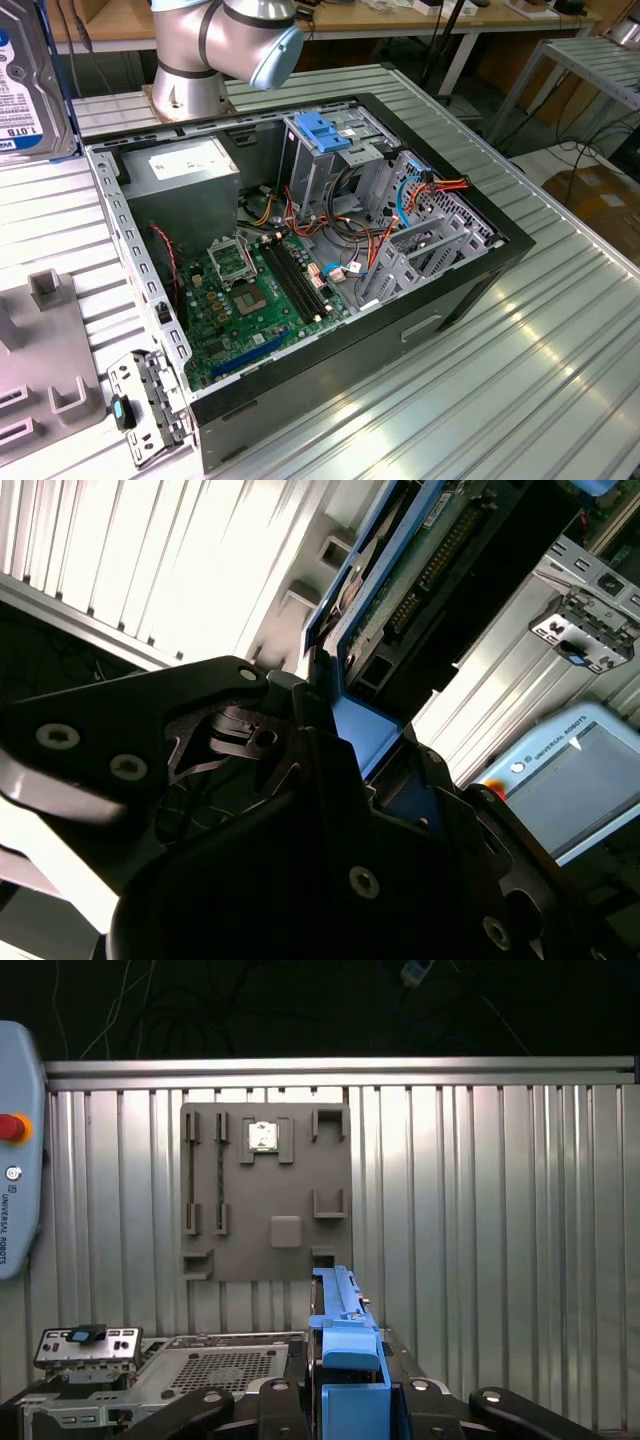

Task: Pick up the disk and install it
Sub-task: 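Pick up the disk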

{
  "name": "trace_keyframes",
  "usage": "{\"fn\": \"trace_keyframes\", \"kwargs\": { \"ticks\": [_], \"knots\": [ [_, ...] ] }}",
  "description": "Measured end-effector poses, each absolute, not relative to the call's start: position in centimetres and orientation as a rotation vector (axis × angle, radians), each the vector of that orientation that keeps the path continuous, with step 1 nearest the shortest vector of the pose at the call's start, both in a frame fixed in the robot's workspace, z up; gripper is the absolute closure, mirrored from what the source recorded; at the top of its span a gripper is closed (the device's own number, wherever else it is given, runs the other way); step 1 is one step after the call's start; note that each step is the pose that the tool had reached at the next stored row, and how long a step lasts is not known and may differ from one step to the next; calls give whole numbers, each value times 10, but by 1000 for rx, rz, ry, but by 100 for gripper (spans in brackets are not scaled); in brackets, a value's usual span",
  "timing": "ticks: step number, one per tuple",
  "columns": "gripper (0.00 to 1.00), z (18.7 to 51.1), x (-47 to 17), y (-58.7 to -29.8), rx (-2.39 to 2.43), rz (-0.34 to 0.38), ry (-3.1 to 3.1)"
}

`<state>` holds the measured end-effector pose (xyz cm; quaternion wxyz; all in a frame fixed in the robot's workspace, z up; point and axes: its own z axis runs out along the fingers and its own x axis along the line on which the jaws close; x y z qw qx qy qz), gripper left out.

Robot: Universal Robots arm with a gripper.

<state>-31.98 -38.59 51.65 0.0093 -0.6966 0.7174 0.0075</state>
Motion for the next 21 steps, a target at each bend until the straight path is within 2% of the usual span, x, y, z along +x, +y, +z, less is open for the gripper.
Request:
{"fn": "trace_keyframes", "kwargs": {
  "ticks": [21],
  "knots": [
    [63,516,-300,-387,-2176,23,2241]
  ]
}}
